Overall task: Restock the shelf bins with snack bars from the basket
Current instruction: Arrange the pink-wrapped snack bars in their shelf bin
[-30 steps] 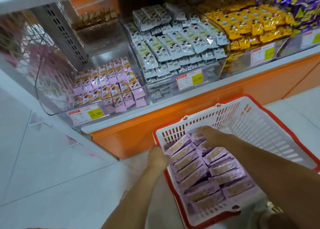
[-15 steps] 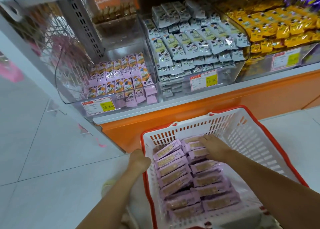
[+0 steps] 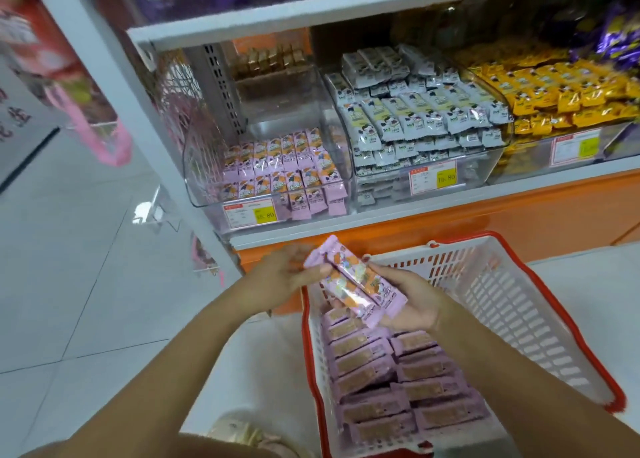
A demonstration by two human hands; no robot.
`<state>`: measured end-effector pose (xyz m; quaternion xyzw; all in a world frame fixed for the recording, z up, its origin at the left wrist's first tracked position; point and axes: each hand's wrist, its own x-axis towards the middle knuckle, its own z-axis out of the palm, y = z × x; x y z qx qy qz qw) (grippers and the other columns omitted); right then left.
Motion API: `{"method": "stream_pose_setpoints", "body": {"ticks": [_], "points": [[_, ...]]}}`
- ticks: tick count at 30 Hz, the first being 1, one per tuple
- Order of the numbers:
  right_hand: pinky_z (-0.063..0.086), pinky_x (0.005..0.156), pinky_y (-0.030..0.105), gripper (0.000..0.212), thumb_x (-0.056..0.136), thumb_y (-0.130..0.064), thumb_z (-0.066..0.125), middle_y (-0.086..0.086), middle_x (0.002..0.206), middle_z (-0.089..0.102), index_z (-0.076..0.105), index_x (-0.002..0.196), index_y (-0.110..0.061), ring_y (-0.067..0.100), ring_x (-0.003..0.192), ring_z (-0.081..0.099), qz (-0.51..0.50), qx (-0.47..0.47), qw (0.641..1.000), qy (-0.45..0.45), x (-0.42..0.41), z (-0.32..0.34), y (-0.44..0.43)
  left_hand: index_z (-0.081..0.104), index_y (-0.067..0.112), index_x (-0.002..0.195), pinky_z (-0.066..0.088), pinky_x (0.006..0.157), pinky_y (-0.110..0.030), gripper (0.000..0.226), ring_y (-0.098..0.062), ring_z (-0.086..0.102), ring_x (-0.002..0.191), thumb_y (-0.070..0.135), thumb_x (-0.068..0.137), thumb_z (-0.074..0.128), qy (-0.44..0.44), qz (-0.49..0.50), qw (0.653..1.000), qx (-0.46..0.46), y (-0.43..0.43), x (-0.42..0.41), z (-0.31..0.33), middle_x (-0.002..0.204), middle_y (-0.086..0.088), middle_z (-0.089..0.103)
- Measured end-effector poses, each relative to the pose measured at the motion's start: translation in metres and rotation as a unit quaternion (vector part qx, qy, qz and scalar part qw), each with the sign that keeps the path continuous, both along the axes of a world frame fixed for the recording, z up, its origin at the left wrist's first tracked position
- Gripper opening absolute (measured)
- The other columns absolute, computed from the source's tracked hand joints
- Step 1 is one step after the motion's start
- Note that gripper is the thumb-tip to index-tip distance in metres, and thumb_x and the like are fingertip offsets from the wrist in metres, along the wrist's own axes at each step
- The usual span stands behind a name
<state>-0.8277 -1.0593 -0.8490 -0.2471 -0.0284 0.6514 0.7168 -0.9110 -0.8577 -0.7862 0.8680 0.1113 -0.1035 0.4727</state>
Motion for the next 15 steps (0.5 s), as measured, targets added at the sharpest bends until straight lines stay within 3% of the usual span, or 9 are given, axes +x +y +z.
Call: {"method": "stream_pose_setpoints", "body": {"ticks": [2, 5, 7, 9, 11, 12, 13, 14, 15], "points": [[0.045, 0.096, 0.045, 0.050, 0.101, -0.024, 0.037, 0.010, 0.130, 0.046, 0.029, 0.146, -0.003, 0.030, 0.120, 0.046, -0.008, 0.052, 0.998, -0.014, -0.018, 0.018, 0.016, 0.063, 0.021, 0.110, 0.047, 0.085, -0.026, 0.055, -0.017, 0.063, 0.096, 0.066, 0.079, 0.059, -0.042, -0.026, 0.998, 0.025, 0.000, -0.007, 0.021, 0.105, 0.000, 0.068], [0.048, 0.089, 0.047, 0.049, 0.099, -0.022, 0.042, 0.010, 0.127, 0.047, 0.032, 0.145, -0.006, 0.035, 0.119, 0.044, 0.012, 0.100, 0.995, 0.027, -0.030, 0.044, 0.026, 0.068, 0.016, 0.100, 0.042, 0.070, -0.011, 0.039, 0.002, 0.061, 0.077, 0.050, 0.084, 0.057, -0.101, -0.020, 0.995, 0.019, -0.005, -0.009, 0.048, 0.091, 0.004, 0.071], [0.048, 0.087, 0.041, 0.054, 0.101, -0.030, 0.036, 0.005, 0.128, 0.048, 0.025, 0.150, -0.010, 0.032, 0.123, 0.036, -0.006, 0.057, 0.998, -0.029, -0.025, 0.048, 0.026, 0.069, 0.014, 0.094, 0.043, 0.064, -0.012, 0.031, 0.004, 0.061, 0.068, 0.042, 0.087, 0.059, -0.119, -0.010, 0.992, 0.028, -0.010, -0.006, 0.063, 0.084, 0.005, 0.071], [0.039, 0.098, 0.039, 0.056, 0.103, -0.039, 0.023, 0.001, 0.131, 0.053, 0.018, 0.153, -0.014, 0.027, 0.129, 0.036, -0.019, 0.000, 0.997, -0.081, -0.016, 0.058, 0.024, 0.068, 0.013, 0.083, 0.044, 0.060, -0.022, 0.031, -0.007, 0.059, 0.058, 0.043, 0.088, 0.058, -0.127, 0.004, 0.991, 0.042, -0.009, -0.003, 0.072, 0.068, 0.006, 0.069], [0.042, 0.101, 0.034, 0.051, 0.102, -0.042, 0.029, 0.002, 0.124, 0.063, 0.051, 0.139, -0.013, 0.020, 0.120, 0.054, -0.051, -0.038, 0.988, -0.142, -0.012, 0.085, 0.020, 0.063, 0.007, 0.074, 0.034, 0.050, -0.020, 0.037, -0.006, 0.042, 0.042, 0.040, 0.090, 0.058, -0.128, 0.026, 0.990, 0.050, -0.005, 0.000, 0.079, 0.045, 0.010, 0.050], [0.050, 0.091, 0.028, 0.048, 0.097, -0.044, 0.036, -0.001, 0.113, 0.070, 0.069, 0.119, -0.017, 0.014, 0.107, 0.064, -0.078, -0.073, 0.970, -0.216, -0.011, 0.098, 0.017, 0.058, 0.000, 0.072, 0.029, 0.048, -0.018, 0.044, -0.006, 0.034, 0.040, 0.040, 0.089, 0.058, -0.131, 0.039, 0.989, 0.053, -0.003, 0.001, 0.082, 0.045, 0.008, 0.042], [0.053, 0.082, 0.025, 0.042, 0.089, -0.049, 0.045, -0.007, 0.102, 0.073, 0.075, 0.104, -0.024, 0.010, 0.093, 0.069, -0.114, -0.115, 0.930, -0.329, -0.012, 0.110, 0.017, 0.052, -0.004, 0.070, 0.028, 0.046, -0.018, 0.051, -0.007, 0.028, 0.041, 0.042, 0.088, 0.059, -0.136, 0.053, 0.988, 0.056, 0.001, 0.003, 0.084, 0.050, 0.002, 0.036], [0.053, 0.079, 0.026, 0.040, 0.081, -0.058, 0.055, -0.012, 0.098, 0.073, 0.072, 0.104, -0.029, 0.008, 0.083, 0.070, -0.132, -0.147, 0.873, -0.446, -0.014, 0.120, 0.018, 0.049, -0.003, 0.069, 0.030, 0.046, -0.019, 0.053, -0.007, 0.022, 0.046, 0.046, 0.086, 0.059, -0.137, 0.070, 0.986, 0.068, 0.005, 0.006, 0.085, 0.059, 0.001, 0.028], [0.053, 0.081, 0.029, 0.052, 0.072, -0.067, 0.063, -0.017, 0.104, 0.070, 0.065, 0.112, -0.035, 0.006, 0.081, 0.069, -0.133, -0.167, 0.805, -0.554, -0.015, 0.126, 0.021, 0.029, 0.006, 0.073, 0.036, 0.049, -0.024, 0.054, -0.006, 0.018, 0.053, 0.050, 0.084, 0.059, -0.148, 0.082, 0.982, 0.088, 0.009, 0.007, 0.087, 0.068, 0.005, 0.024]]}}
